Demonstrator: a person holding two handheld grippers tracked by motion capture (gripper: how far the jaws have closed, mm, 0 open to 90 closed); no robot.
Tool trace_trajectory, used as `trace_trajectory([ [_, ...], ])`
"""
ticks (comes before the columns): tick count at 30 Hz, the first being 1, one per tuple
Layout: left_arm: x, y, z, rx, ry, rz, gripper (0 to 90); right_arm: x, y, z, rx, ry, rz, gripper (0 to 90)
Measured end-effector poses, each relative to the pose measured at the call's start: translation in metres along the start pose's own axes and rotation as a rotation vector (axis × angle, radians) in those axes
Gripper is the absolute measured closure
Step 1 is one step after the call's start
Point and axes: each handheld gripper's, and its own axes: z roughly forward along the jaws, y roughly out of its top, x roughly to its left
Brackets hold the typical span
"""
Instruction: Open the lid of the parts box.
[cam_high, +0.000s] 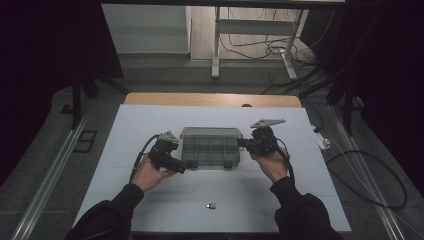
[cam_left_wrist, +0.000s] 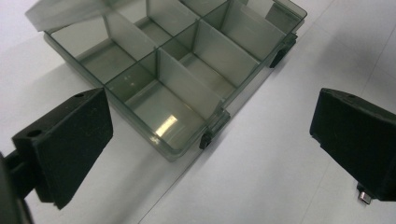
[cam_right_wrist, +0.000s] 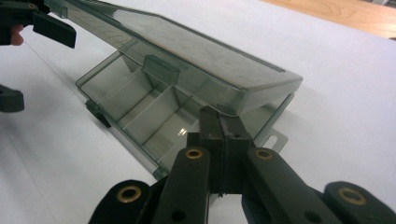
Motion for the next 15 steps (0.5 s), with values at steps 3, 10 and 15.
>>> trace_trajectory([
  [3, -0.001, 0.0, 0.0, 0.001, 0.004, 0.008, 2.9, 0.0, 0.003, 0.001, -0.003, 0.003, -0.004, 88.6],
  [10, -0.006, 0.002, 0.004, 0.013, 0.004, 0.041, 26.0, 0.002, 0.008, 0.003, -0.007, 0.0, -0.018, 88.6],
  [15, -0.007, 0.004, 0.004, -0.001, 0.002, 0.04, 42.5, 0.002, 0.012, 0.004, -0.013, -0.003, -0.021, 88.7],
])
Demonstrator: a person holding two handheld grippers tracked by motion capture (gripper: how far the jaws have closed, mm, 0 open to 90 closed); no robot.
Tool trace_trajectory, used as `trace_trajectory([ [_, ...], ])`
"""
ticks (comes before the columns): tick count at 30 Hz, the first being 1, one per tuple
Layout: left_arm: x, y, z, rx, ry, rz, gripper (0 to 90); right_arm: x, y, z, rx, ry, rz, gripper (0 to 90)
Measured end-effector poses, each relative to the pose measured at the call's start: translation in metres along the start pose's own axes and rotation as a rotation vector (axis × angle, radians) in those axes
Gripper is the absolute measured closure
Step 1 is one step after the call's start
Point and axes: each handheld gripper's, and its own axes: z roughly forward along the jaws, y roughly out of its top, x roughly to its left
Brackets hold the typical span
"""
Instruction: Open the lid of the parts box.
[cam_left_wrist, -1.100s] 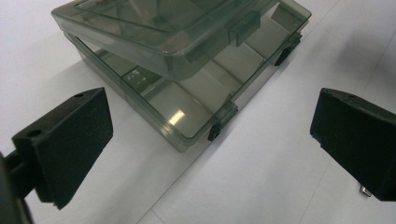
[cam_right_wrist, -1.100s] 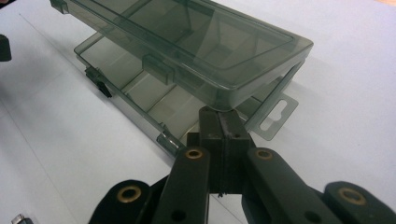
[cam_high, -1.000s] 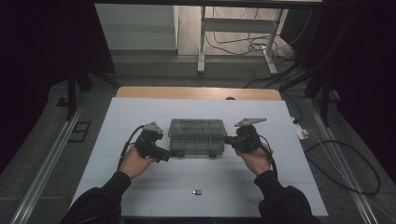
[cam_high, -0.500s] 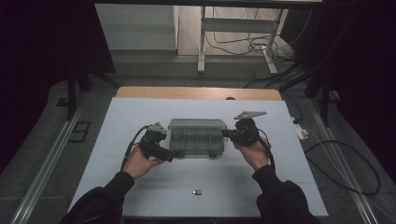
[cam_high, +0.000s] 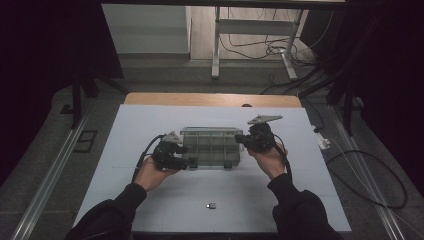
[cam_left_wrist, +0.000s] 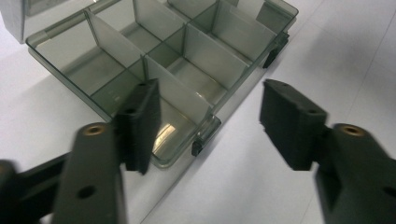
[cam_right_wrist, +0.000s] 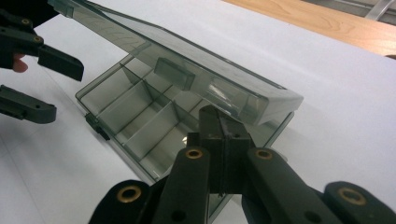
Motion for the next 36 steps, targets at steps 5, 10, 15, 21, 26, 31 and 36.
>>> trace_trajectory([
  [5, 0.0, 0.001, 0.002, 0.001, -0.002, -0.005, 59.2, -0.001, 0.003, 0.002, -0.006, -0.006, -0.002, 88.6],
  [10, -0.001, 0.003, 0.006, 0.002, -0.014, 0.0, 75.0, -0.001, 0.004, 0.003, -0.005, -0.011, -0.001, 88.7],
  [15, -0.002, 0.007, 0.015, 0.018, -0.015, 0.008, 89.3, -0.002, 0.007, 0.004, -0.008, -0.014, 0.004, 88.6],
  [21, -0.003, 0.01, 0.023, 0.025, -0.012, 0.009, 89.4, -0.003, 0.01, 0.005, -0.013, -0.017, 0.006, 88.6],
  [26, -0.003, 0.009, 0.031, 0.037, 0.0, 0.014, 89.4, -0.005, 0.013, 0.008, -0.015, -0.018, 0.006, 88.6],
  [31, -0.004, 0.008, 0.033, 0.048, 0.006, 0.033, 89.4, -0.008, 0.015, 0.013, -0.011, -0.023, 0.008, 88.6],
  [36, -0.006, 0.007, 0.033, 0.05, 0.02, 0.055, 89.4, -0.011, 0.016, 0.018, -0.011, -0.027, 0.013, 88.6],
])
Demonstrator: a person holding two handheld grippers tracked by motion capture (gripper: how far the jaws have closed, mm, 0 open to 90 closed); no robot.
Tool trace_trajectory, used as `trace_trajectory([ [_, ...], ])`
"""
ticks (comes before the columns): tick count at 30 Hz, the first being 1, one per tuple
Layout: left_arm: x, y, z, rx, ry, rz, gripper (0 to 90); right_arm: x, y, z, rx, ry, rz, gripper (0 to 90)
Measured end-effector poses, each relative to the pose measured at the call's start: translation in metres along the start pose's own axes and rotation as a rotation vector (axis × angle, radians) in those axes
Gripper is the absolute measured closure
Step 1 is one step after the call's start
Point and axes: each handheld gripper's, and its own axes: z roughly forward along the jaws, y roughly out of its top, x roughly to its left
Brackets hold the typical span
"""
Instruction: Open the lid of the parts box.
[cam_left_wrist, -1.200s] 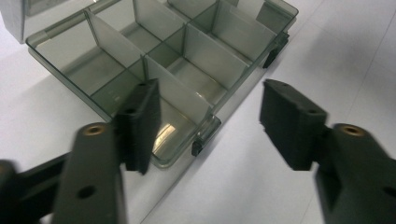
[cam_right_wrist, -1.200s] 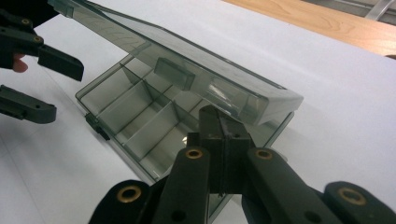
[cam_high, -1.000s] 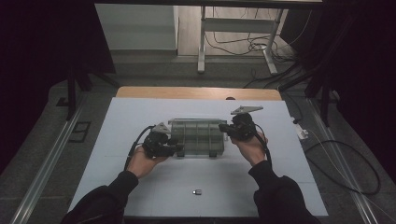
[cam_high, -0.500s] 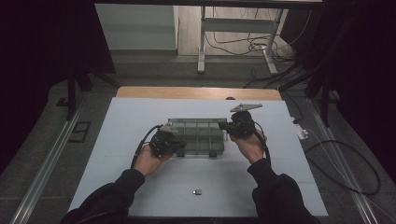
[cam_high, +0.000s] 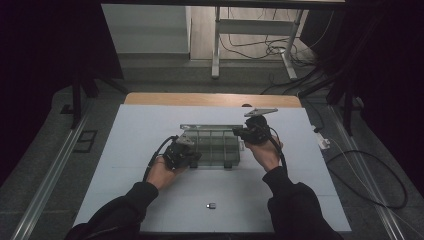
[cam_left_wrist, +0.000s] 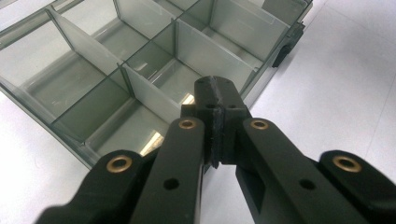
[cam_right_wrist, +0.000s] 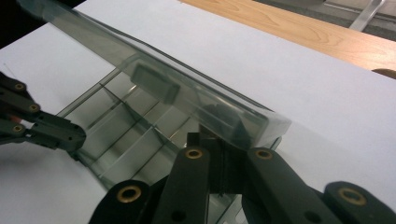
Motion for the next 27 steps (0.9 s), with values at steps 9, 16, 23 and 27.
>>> trace_trajectory([
  [9, -0.001, -0.001, 0.0, -0.008, 0.003, 0.007, 89.5, -0.004, 0.005, 0.001, -0.015, -0.007, 0.006, 88.6],
  [16, 0.0, -0.001, 0.0, -0.007, -0.005, 0.004, 89.5, -0.008, 0.011, 0.004, -0.025, -0.01, 0.015, 88.6],
  [23, 0.001, -0.002, 0.0, -0.011, -0.015, -0.004, 89.5, -0.014, 0.012, 0.008, -0.022, -0.017, 0.022, 88.6],
  [27, 0.001, -0.002, 0.0, -0.012, -0.016, -0.006, 89.5, -0.017, 0.015, 0.01, -0.026, -0.02, 0.026, 88.6],
])
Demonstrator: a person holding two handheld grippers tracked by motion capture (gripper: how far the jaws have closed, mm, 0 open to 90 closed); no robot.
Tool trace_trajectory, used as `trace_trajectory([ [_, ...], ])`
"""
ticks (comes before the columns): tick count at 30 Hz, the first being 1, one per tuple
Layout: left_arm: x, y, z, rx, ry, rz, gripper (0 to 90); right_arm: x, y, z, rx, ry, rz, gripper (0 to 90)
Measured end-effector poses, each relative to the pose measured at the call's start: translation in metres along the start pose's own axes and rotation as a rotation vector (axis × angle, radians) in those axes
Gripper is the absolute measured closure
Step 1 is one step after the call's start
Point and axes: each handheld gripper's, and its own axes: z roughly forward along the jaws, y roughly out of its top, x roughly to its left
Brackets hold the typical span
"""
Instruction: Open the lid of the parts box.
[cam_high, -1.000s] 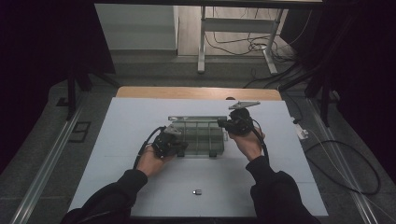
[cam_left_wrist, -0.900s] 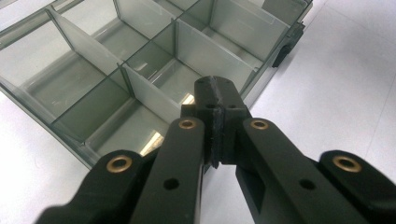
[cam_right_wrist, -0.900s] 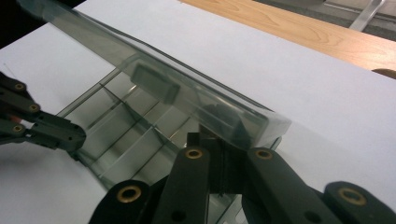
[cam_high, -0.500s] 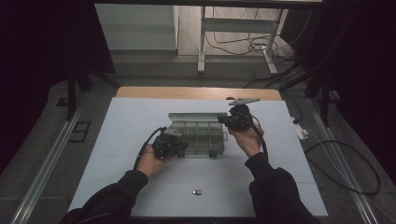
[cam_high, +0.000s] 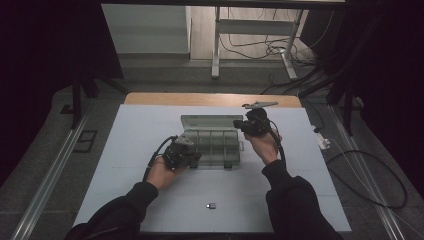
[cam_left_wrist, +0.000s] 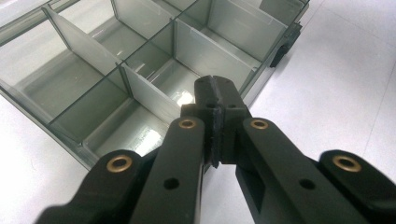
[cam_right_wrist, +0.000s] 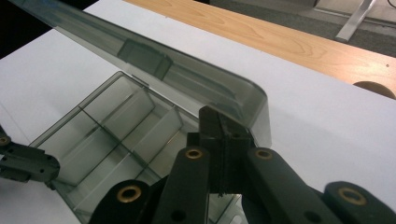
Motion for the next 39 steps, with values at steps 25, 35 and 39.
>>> trace_trajectory([
  [25, 0.001, 0.0, 0.0, 0.0, -0.007, 0.001, 89.5, -0.014, 0.01, 0.016, -0.003, -0.018, 0.014, 88.6],
  [35, 0.001, 0.0, 0.0, -0.001, -0.008, 0.003, 89.5, -0.019, 0.012, 0.021, -0.002, -0.025, 0.015, 88.6],
  [39, 0.001, 0.0, 0.0, 0.0, -0.008, 0.004, 89.5, -0.021, 0.013, 0.023, -0.002, -0.027, 0.023, 88.6],
])
